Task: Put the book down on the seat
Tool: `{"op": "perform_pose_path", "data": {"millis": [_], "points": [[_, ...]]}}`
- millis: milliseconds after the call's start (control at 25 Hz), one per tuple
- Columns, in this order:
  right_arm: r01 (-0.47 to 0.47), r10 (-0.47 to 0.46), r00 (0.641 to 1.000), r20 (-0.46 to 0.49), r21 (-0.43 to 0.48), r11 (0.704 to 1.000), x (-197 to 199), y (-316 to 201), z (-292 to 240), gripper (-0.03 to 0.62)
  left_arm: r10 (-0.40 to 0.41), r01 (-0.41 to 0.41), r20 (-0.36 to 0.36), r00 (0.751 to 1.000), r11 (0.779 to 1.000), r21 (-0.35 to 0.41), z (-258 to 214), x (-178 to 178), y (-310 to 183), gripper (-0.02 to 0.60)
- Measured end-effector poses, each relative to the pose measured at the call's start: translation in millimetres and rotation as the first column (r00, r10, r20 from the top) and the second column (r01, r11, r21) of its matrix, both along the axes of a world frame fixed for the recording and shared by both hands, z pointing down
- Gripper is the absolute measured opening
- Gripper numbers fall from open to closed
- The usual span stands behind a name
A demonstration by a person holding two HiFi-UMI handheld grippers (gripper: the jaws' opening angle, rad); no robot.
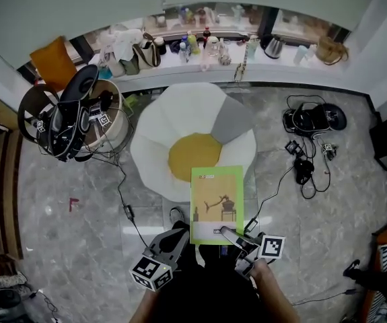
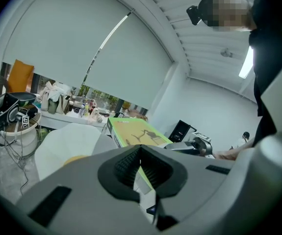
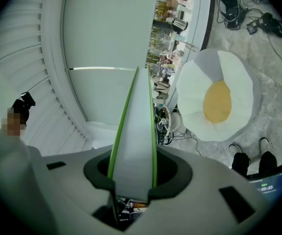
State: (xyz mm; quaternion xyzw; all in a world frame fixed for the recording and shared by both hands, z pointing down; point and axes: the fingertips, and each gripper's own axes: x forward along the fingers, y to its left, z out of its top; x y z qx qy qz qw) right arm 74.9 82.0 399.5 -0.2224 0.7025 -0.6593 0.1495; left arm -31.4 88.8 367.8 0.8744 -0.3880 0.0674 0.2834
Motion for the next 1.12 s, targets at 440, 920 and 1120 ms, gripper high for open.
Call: {"op": "perform_pose_path", "data": {"millis": [440,920,1120], "points": [[-0.089,0.089,0.996,-0.015,0.023,0.996,-49.4,-54.8,-4.9,0.147,0.132,-0.132,-0.014,0.991,0.990,0.039,3.2,-41.3,-75.9,0.012],[-0.141,0.141,0.989,-0.048,-0.011,0.990,-84.6,-89.1,22.0,0.147,0.222,-0.221,-0.028,0.975,0.975,0.010,32.6,-85.1,-123.8,0.012],[-0.105,0.097,0.988,-0.117,-0.070,0.992,-69.8,-92.1,57.8,0.147,0.203,-0.204,-0.026,0.979,0.978,-0.036,56.8,-80.4,-134.5,0.012]]}}
